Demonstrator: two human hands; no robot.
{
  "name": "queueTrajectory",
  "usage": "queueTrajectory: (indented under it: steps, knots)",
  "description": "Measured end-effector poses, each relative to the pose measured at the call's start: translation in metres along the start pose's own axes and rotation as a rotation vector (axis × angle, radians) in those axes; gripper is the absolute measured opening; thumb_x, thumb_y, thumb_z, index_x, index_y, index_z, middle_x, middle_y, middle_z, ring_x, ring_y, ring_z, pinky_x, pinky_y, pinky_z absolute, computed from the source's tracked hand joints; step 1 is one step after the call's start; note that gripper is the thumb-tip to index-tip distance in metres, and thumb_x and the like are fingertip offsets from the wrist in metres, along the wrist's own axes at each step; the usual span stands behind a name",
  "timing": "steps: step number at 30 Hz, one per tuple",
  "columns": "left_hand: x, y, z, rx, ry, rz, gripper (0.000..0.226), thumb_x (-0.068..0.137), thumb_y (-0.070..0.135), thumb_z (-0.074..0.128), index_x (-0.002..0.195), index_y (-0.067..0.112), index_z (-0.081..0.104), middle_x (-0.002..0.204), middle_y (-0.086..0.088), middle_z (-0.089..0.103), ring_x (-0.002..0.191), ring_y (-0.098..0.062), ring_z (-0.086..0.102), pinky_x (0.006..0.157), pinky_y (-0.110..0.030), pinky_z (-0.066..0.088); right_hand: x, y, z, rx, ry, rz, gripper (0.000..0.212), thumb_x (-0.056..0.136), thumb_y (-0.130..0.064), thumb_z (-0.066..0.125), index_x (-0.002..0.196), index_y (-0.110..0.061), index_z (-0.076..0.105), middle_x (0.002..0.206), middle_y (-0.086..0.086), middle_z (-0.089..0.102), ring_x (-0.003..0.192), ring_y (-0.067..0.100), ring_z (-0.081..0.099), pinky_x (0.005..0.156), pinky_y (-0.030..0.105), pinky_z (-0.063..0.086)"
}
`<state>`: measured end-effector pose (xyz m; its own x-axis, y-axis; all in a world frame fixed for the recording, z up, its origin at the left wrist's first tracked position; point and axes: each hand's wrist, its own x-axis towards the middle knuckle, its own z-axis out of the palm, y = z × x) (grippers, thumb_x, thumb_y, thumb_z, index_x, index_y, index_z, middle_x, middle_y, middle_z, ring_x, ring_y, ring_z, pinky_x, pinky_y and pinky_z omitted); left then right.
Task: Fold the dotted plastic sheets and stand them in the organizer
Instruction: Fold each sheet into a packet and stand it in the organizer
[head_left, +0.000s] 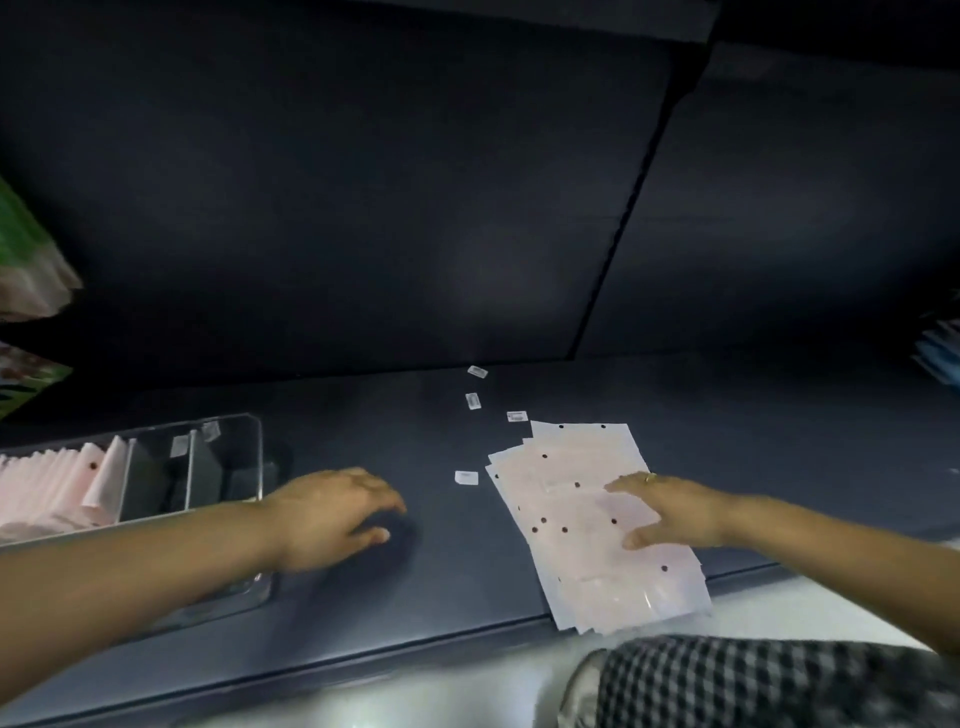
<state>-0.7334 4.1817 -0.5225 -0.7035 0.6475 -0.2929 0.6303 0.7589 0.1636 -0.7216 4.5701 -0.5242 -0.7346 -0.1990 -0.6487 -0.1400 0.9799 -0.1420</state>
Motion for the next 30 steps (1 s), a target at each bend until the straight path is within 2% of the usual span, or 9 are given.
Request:
queueTrajectory:
  steps: [5,7,10,14,18,21,26,28,30]
  knots:
    - [0.023,-0.001,0.038,0.009,-0.120,0.082,0.039,0.097,0.041,0.042,0.136,0.034,0.040,0.138,0.014,0.043,0.129,-0.007,0.035,0.105,-0.022,0.030,0.026,0.017,0.070,-0.001,0.178,-0.032,0.087,0.086,-0.063,0.047,0.149,-0.035,-0.007,0.154,-0.021,-0.011,0.144,0.004,-0.001,0.118,0.024,0.010]
    - [0.025,-0.005,0.055,-0.018,-0.148,0.109,0.040,0.097,0.041,0.042,0.137,0.033,0.038,0.141,0.015,0.040,0.131,-0.006,0.033,0.105,-0.019,0.026,0.035,0.015,0.098,0.019,0.273,-0.053,0.081,0.087,-0.064,0.043,0.148,-0.039,-0.004,0.148,-0.025,-0.017,0.143,0.003,-0.008,0.115,0.019,0.001]
    - [0.032,-0.008,0.080,-0.102,-0.104,0.126,0.044,0.098,0.044,0.040,0.140,0.038,0.033,0.151,0.018,0.026,0.137,-0.001,0.022,0.108,-0.013,0.016,0.045,0.008,0.126,0.074,0.528,-0.083,0.060,0.087,-0.064,0.034,0.143,-0.044,0.024,0.150,-0.025,0.002,0.144,0.004,0.000,0.113,0.015,-0.001]
    - [0.045,-0.005,0.112,-0.197,0.040,0.056,0.048,0.097,0.049,0.038,0.143,0.043,0.027,0.154,0.022,0.005,0.142,0.004,0.001,0.110,-0.011,-0.001,0.050,0.001,0.132,0.336,0.788,-0.067,0.028,0.089,-0.029,0.058,0.115,-0.032,0.066,0.134,-0.017,0.048,0.135,0.007,0.033,0.112,0.016,0.017]
    - [0.057,0.004,0.129,-0.278,0.161,0.008,0.045,0.095,0.053,0.037,0.139,0.047,0.030,0.147,0.030,0.005,0.136,0.010,-0.007,0.110,-0.013,-0.012,0.054,-0.004,0.128,0.432,0.762,-0.058,0.025,0.092,-0.021,0.056,0.113,-0.027,0.067,0.130,-0.022,0.049,0.130,-0.002,0.031,0.101,-0.003,0.008]
    - [0.064,0.014,0.133,-0.375,0.229,-0.004,0.040,0.094,0.052,0.040,0.133,0.050,0.033,0.141,0.035,0.009,0.137,0.012,-0.001,0.110,-0.011,-0.012,0.058,-0.010,0.123,0.568,0.749,-0.045,0.021,0.089,-0.017,0.062,0.103,-0.032,0.070,0.123,-0.027,0.053,0.122,-0.009,0.036,0.091,-0.007,0.021]
    - [0.066,0.027,0.141,-0.391,0.288,0.002,0.040,0.094,0.049,0.040,0.133,0.051,0.031,0.141,0.037,0.006,0.137,0.013,-0.005,0.112,-0.013,-0.013,0.063,-0.028,0.111,0.762,0.816,-0.073,0.026,0.080,-0.008,0.071,0.084,-0.033,0.071,0.106,-0.021,0.064,0.109,-0.009,0.046,0.090,0.008,0.042]
    - [0.061,0.033,0.139,-0.474,0.309,-0.013,0.041,0.091,0.049,0.044,0.131,0.051,0.033,0.142,0.038,0.013,0.136,0.016,0.003,0.112,-0.009,-0.002,0.065,-0.044,0.106,0.834,0.865,-0.109,0.022,0.082,-0.011,0.068,0.091,-0.030,0.072,0.105,-0.020,0.065,0.109,-0.005,0.050,0.094,0.020,0.046]
    - [0.054,0.040,0.134,-0.632,0.402,-0.072,0.041,0.086,0.047,0.050,0.126,0.050,0.040,0.134,0.037,0.035,0.127,0.016,0.027,0.104,-0.003,0.017,0.069,-0.070,0.101,0.859,0.868,-0.175,0.019,0.085,-0.014,0.065,0.098,-0.026,0.073,0.106,-0.019,0.066,0.113,0.001,0.051,0.095,0.023,0.046]
